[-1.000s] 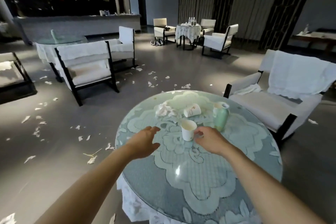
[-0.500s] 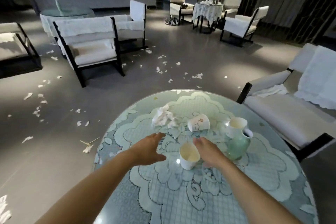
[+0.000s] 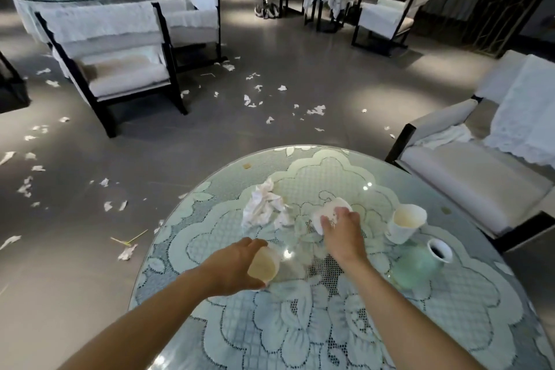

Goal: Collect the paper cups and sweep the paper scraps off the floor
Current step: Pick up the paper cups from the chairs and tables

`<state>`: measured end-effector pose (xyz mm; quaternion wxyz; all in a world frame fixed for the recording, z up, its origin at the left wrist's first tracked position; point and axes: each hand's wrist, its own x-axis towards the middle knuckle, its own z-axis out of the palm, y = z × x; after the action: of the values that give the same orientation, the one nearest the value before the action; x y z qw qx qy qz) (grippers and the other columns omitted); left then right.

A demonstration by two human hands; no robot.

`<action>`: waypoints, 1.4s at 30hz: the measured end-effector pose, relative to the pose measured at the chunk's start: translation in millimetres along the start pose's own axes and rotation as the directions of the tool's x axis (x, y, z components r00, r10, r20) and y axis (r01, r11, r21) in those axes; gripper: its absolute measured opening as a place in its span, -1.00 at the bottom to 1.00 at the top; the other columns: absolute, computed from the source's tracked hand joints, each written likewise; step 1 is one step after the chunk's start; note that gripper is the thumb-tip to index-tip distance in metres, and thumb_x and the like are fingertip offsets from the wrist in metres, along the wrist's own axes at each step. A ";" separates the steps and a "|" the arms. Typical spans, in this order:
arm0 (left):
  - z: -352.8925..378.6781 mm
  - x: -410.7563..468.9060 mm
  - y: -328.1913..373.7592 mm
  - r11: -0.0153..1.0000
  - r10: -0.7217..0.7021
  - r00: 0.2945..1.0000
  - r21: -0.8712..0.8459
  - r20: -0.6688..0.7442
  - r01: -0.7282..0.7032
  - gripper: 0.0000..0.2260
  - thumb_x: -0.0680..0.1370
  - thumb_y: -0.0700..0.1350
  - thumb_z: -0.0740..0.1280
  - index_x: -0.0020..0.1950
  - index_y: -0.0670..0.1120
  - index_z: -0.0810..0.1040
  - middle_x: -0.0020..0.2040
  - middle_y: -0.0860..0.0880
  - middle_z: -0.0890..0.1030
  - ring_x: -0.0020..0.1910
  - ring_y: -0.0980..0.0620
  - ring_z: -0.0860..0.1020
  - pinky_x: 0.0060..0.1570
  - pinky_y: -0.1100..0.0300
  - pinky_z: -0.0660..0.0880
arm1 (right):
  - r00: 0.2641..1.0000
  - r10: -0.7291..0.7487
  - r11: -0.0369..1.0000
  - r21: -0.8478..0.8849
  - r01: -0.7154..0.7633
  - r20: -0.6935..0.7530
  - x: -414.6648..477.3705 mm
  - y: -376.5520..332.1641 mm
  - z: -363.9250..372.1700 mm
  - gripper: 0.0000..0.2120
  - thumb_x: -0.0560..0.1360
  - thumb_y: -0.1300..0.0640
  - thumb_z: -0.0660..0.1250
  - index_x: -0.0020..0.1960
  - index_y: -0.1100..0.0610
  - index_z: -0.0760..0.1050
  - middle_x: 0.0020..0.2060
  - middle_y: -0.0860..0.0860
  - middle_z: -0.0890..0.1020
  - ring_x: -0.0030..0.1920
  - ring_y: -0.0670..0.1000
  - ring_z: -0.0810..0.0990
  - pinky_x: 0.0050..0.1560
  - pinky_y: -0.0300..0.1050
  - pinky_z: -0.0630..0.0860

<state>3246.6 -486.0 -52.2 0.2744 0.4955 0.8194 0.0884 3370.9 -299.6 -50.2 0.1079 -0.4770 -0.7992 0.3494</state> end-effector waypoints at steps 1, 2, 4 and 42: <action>-5.5 0.9 -8.0 1.000 -0.018 1.000 0.005 -0.007 0.019 -0.28 0.43 0.11 0.44 0.48 0.05 0.16 0.35 0.00 0.38 0.21 0.00 0.46 0.21 0.10 0.42 | 0.995 0.020 0.998 -0.058 -0.026 -0.098 12.6 2.0 -5.3 -0.52 0.58 0.00 0.24 0.39 0.25 0.30 0.29 0.19 0.39 0.23 0.14 0.47 0.20 0.00 0.49; -11.1 1.1 -16.0 0.999 -0.043 0.999 0.002 -0.017 0.043 -0.29 0.43 0.10 0.44 0.47 0.05 0.16 0.34 0.00 0.39 0.20 0.00 0.46 0.21 0.10 0.42 | 0.990 0.049 0.991 -0.115 -0.065 -0.136 24.0 4.8 -10.4 -0.46 0.56 0.00 0.27 0.42 0.26 0.26 0.32 0.22 0.37 0.28 0.18 0.43 0.23 0.06 0.46; -20.5 0.3 -33.2 0.996 -0.093 0.995 -0.009 -0.037 0.093 -0.29 0.42 0.09 0.45 0.47 0.05 0.18 0.32 0.01 0.40 0.19 0.01 0.46 0.22 0.11 0.41 | 0.987 0.132 0.970 -0.195 -0.147 -0.088 43.6 10.0 -16.6 -0.36 0.53 -0.04 0.33 0.46 0.26 0.19 0.35 0.23 0.39 0.34 0.24 0.36 0.28 0.13 0.36; -40.1 -18.9 -71.1 0.964 -0.243 0.966 -0.130 -0.090 0.231 -0.28 0.41 0.03 0.48 0.46 0.03 0.18 0.36 -0.04 0.37 0.19 -0.01 0.42 0.20 0.11 0.40 | 0.988 0.115 0.983 -0.155 -0.098 0.103 73.0 3.5 45.8 -0.23 0.33 -0.12 0.47 0.38 0.08 0.17 0.19 0.12 0.48 0.15 0.18 0.48 0.29 0.10 0.27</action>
<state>3177.5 -532.3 -41.5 0.2683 0.3712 0.8795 0.1293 3312.0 -258.2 -97.8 0.0082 -0.5056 -0.8013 0.3199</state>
